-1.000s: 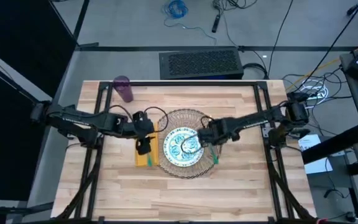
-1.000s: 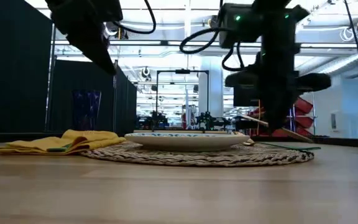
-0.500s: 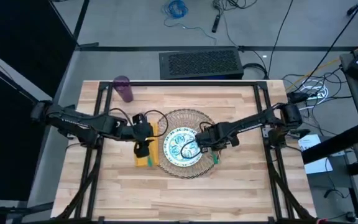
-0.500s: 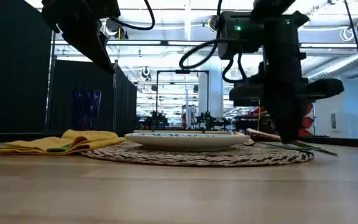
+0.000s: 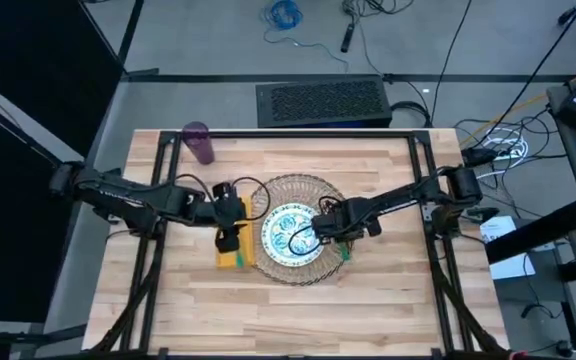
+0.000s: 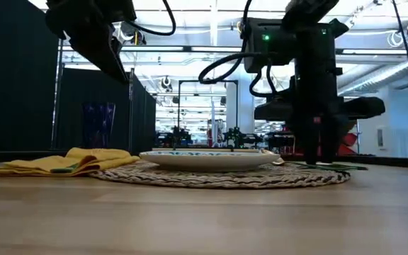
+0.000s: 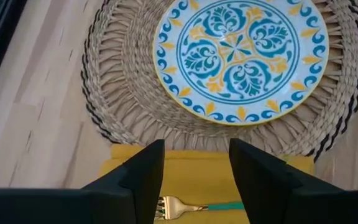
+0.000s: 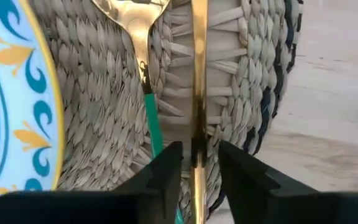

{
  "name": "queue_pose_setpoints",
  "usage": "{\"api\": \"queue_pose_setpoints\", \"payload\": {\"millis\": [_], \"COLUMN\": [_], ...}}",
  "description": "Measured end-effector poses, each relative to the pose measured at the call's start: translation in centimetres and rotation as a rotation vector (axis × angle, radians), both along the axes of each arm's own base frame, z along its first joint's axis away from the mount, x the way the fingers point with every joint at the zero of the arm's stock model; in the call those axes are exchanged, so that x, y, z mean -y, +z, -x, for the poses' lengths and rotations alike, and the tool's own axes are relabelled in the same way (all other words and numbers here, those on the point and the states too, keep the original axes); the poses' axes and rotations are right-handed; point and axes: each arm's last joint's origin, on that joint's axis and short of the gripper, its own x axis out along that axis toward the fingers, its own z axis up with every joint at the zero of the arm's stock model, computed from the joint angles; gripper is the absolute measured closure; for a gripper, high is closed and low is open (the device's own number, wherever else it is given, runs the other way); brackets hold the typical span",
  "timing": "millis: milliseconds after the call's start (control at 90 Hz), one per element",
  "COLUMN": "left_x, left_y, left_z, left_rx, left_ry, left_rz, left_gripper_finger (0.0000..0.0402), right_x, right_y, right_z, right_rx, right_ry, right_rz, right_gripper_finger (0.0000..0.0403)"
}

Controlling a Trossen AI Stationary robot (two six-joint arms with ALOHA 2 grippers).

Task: Set table place
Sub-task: Put the purple cup to the top right of the tablemat

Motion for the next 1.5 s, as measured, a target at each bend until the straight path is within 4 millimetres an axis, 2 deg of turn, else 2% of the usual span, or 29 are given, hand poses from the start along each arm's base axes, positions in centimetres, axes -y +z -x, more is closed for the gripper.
{"api": "queue_pose_setpoints", "payload": {"millis": [89,178,456,556,656,822,900,1022,1144,1267,1400,1500], "left_x": [0.0,0.0,-0.2,-0.6,-1.1,-2.7,-3.7,-5.0,-6.4,-8.3,-10.5,-11.4], "left_y": [0.0,0.0,0.2,1.6,4.5,9.1,9.9,10.3,10.5,10.3,9.4,9.0], "left_z": [0.0,0.0,0.4,1.4,3.5,9.0,11.8,14.2,14.4,13.5,12.5,12.4], "left_rx": [0.0,-0.001,-0.016,-0.009,0.045,0.143,0.149,0.174,0.177,0.096,-0.018,-0.04], "left_ry": [0.0,0.0,0.012,0.077,0.151,0.303,0.423,0.574,0.703,0.778,0.801,0.791], "left_rz": [0.0,-0.001,-0.016,-0.07,-0.126,-0.138,-0.077,-0.065,-0.163,-0.224,-0.142,-0.06], "left_gripper_finger": [0.0235,0.0235,0.0235,0.0235,0.0235,0.0235,0.0235,0.0235,0.0235,0.0235,0.0235,0.0235], "right_x": [-0.1,-0.1,-0.5,-1.0,-0.8,2.8,4.4,5.2,4.6,2.9,1.3,2.7], "right_y": [0.7,2.2,10.7,12.9,14.3,15.2,15.1,14.9,14.8,14.3,14.2,14.4], "right_z": [0.1,0.3,-0.1,-1.0,-2.5,-5.3,-6.5,-8.2,-9.2,-9.5,-9.4,-9.3], "right_rx": [0.025,0.04,0.245,0.332,0.443,0.597,0.666,0.767,0.811,0.797,0.74,0.679], "right_ry": [0.002,0.006,0.122,0.217,0.344,0.462,0.507,0.564,0.619,0.688,0.813,0.887], "right_rz": [-0.002,0.002,0.153,0.161,0.19,0.245,0.223,0.24,0.269,0.267,0.364,0.459], "right_gripper_finger": [0.028,0.0271,0.0267,0.0266,0.0266,0.0266,0.0266,0.0266,0.0266,0.0266,0.0266,0.0266]}}
